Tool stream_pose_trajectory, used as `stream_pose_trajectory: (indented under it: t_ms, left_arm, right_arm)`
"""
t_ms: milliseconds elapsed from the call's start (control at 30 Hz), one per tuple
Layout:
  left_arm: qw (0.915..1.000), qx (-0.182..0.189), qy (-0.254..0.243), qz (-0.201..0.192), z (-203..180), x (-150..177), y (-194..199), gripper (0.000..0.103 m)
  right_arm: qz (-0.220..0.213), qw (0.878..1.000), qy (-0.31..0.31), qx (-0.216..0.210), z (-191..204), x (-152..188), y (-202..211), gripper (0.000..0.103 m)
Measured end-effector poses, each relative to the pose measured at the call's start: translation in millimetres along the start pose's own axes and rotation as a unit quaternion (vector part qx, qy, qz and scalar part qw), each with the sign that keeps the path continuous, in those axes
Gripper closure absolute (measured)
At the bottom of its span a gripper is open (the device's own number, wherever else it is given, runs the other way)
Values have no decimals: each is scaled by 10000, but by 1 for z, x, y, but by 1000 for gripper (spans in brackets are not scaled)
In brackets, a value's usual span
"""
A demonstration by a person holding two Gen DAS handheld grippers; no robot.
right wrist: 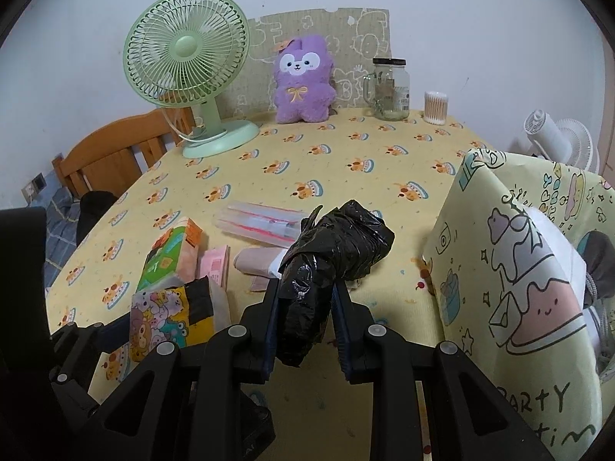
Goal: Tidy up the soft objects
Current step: 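Grasp the cartoon-print snack bag with the left tool while the right tool holds the bundle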
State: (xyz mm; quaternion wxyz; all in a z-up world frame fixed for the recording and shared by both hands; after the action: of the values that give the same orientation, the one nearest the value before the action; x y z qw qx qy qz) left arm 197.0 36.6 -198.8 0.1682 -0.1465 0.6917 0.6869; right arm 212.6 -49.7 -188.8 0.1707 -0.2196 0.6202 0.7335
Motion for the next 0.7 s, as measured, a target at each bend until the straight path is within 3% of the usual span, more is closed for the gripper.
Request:
stream_pose_trajectory:
  t_ms: [700]
  left_arm:
    - [9996,-86,37,-269,0,11,23,23]
  right_arm:
    - [-83,9999,-51,-101,1,12,22,75]
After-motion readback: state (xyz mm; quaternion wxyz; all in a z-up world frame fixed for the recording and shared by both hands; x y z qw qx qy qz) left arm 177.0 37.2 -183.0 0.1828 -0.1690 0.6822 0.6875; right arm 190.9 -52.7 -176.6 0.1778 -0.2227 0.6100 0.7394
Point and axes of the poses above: each gripper's, at about its wrist camera, not at the fingertips, and y roughly against the way its jaws point, z to its left, x to its underside, the point moved 6 cm from there along -y, roughly the way its jaws point, and after that the axes turned 15 degrees about z, right-handed, at the moved point
